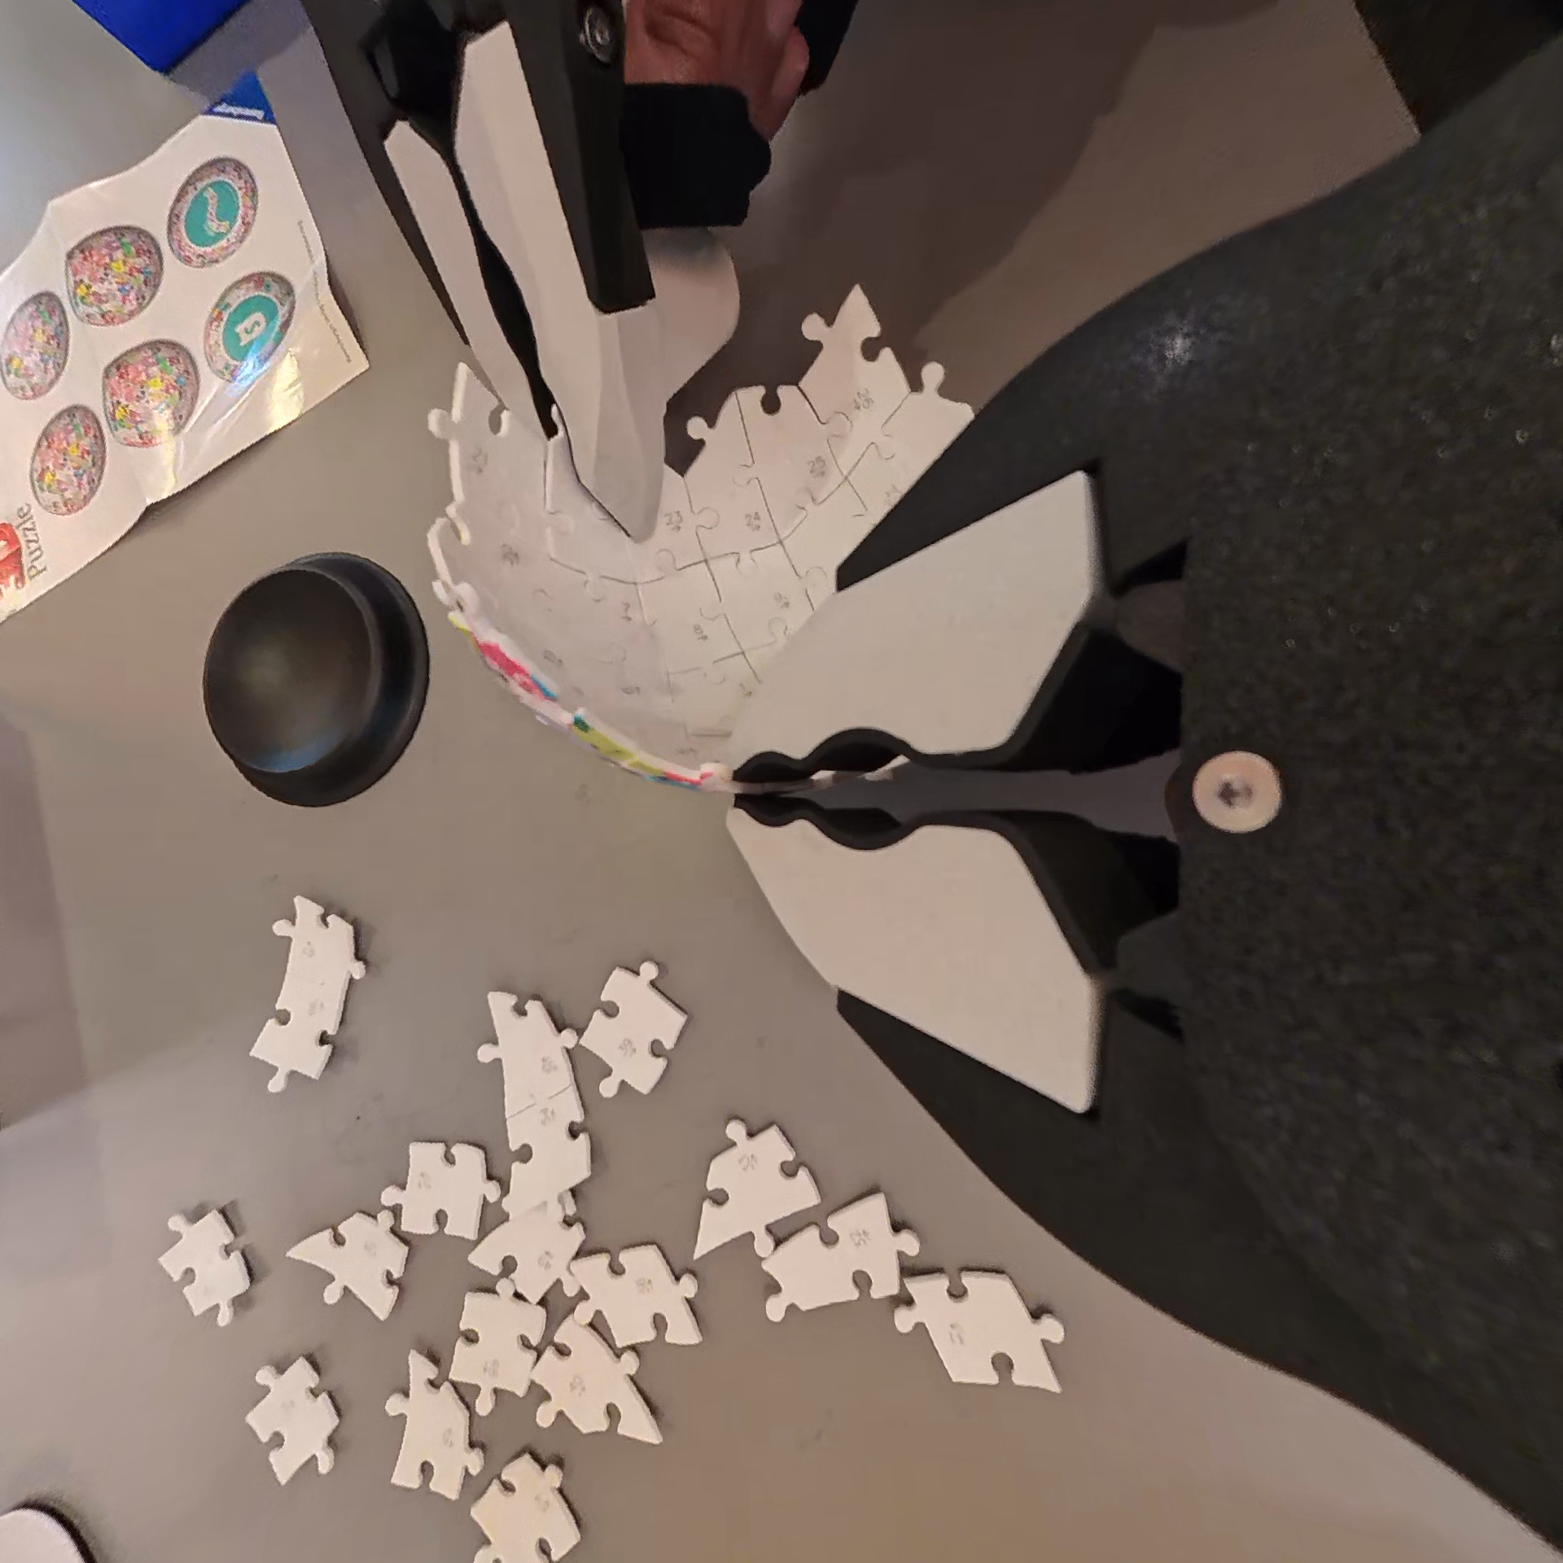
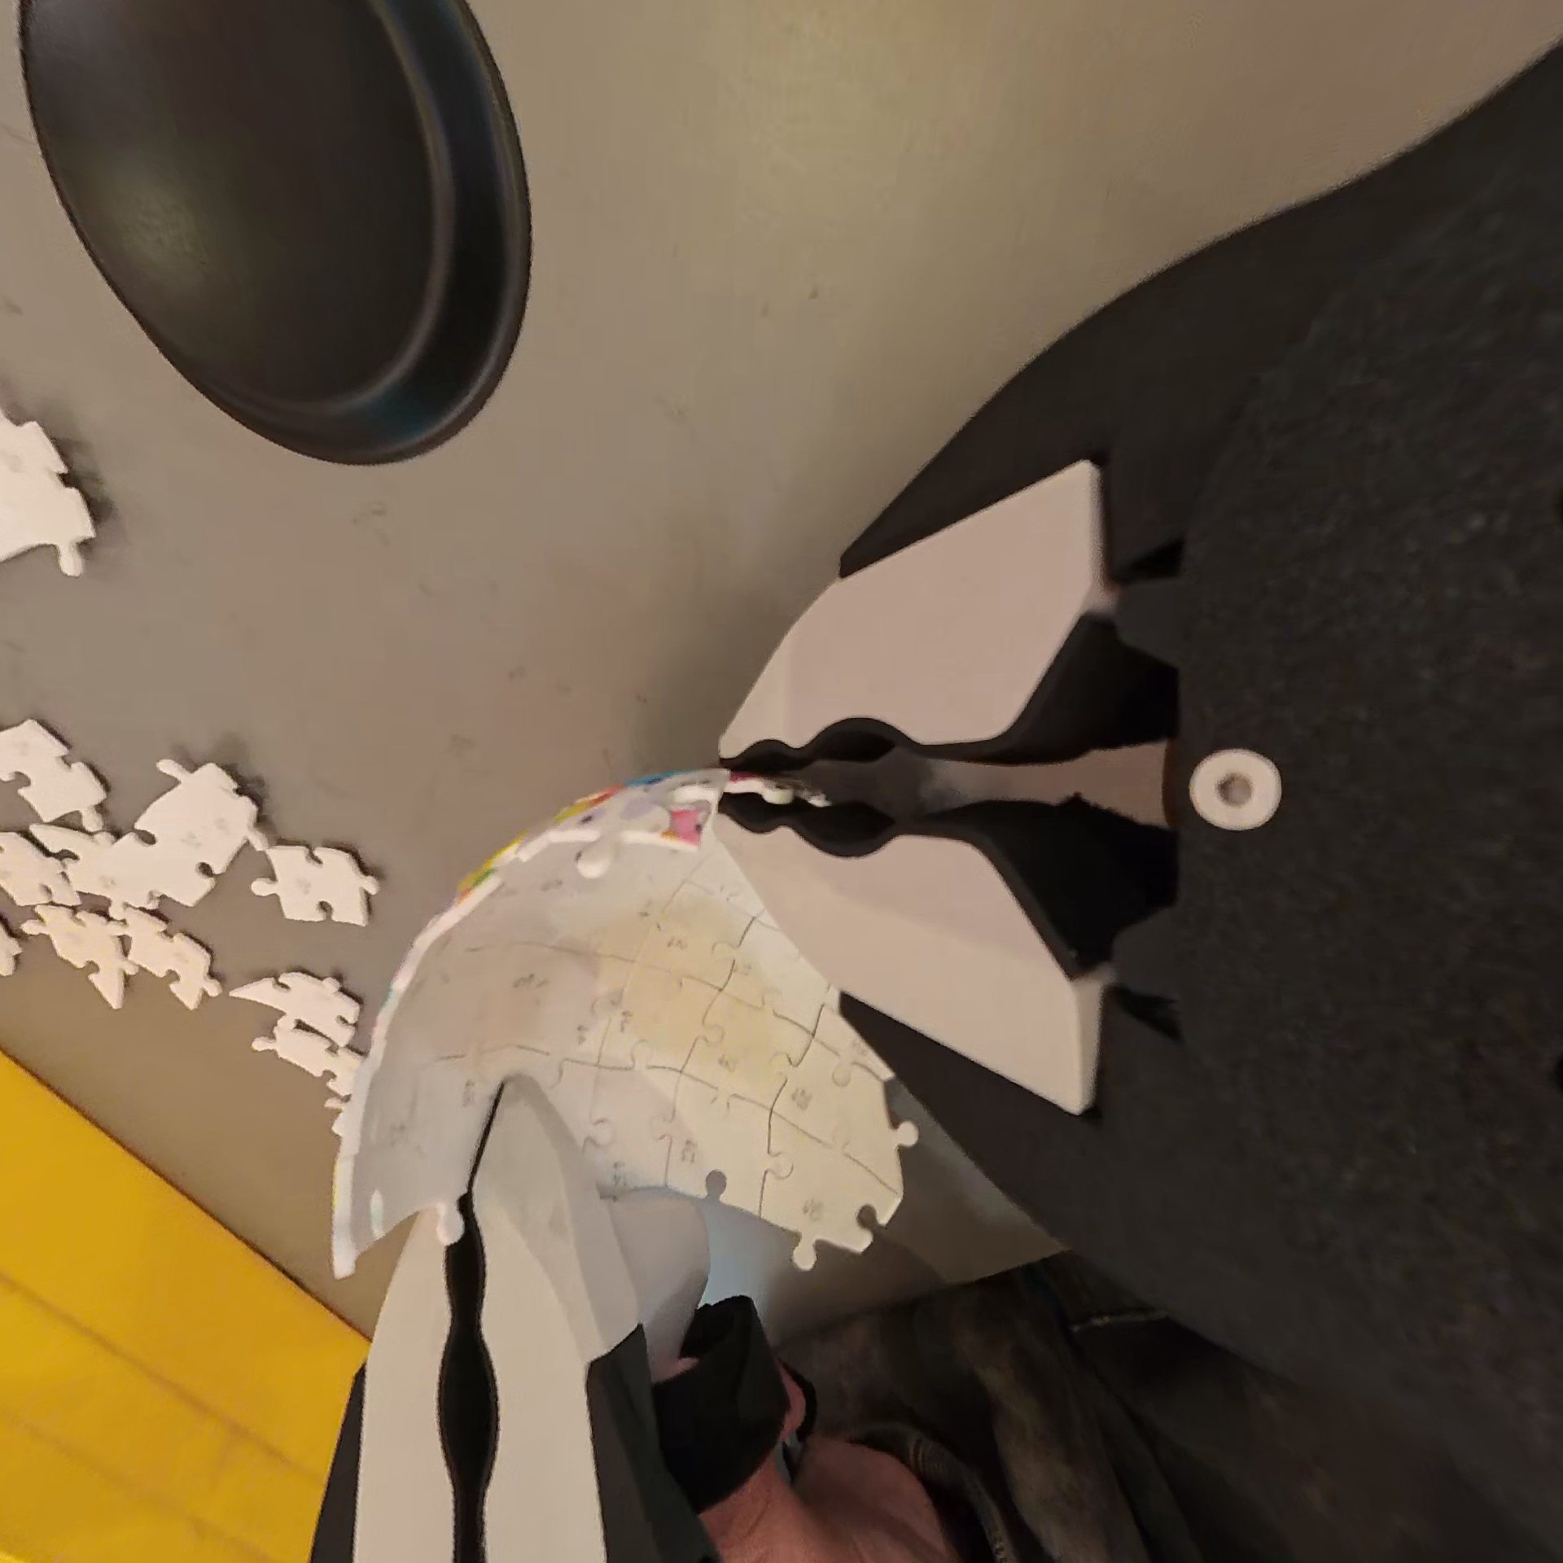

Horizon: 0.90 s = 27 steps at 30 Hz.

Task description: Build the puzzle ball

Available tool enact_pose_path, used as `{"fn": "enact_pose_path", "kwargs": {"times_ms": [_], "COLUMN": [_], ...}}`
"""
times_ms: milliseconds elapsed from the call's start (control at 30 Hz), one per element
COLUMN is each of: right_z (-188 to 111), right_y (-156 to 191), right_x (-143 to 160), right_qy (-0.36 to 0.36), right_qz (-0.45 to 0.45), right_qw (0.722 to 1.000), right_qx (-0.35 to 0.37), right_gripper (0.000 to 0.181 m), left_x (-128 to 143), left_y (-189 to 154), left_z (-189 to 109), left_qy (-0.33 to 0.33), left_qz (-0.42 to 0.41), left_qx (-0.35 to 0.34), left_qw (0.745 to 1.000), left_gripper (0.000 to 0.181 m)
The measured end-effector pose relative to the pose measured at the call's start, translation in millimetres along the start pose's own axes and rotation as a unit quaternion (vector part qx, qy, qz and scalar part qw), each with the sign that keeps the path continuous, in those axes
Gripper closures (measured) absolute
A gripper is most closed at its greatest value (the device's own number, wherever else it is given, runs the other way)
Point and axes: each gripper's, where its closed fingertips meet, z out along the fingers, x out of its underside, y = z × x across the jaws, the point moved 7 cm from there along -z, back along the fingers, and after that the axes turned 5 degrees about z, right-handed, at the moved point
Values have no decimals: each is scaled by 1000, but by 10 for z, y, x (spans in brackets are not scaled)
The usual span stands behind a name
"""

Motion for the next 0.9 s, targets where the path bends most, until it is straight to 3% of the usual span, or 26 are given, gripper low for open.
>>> {"fn": "enact_pose_path", "kwargs": {"times_ms": [167,233,567,767,900], "right_z": [25,-1,-468,-264,-68], "right_y": [16,30,57,114,114], "right_x": [-1,10,322,162,84], "right_qy": [3,2,-79,-85,-58], "right_qz": [-19,-21,-45,-18,-41], "right_qw": [1000,1000,996,996,997], "right_qx": [0,-6,-14,-24,20], "right_gripper": [174,158,167,162,164], "left_x": [-5,-5,90,90,100], "left_y": [28,43,115,56,11], "left_z": [-13,-13,-46,-96,-97], "left_qy": [-3,-1,-10,-18,-21], "left_qz": [-2,-1,-28,-10,-7], "left_qx": [-4,-5,1,-18,-17], "left_qw": [1000,1000,1000,1000,1000], "left_gripper": [179,179,179,179,179]}}
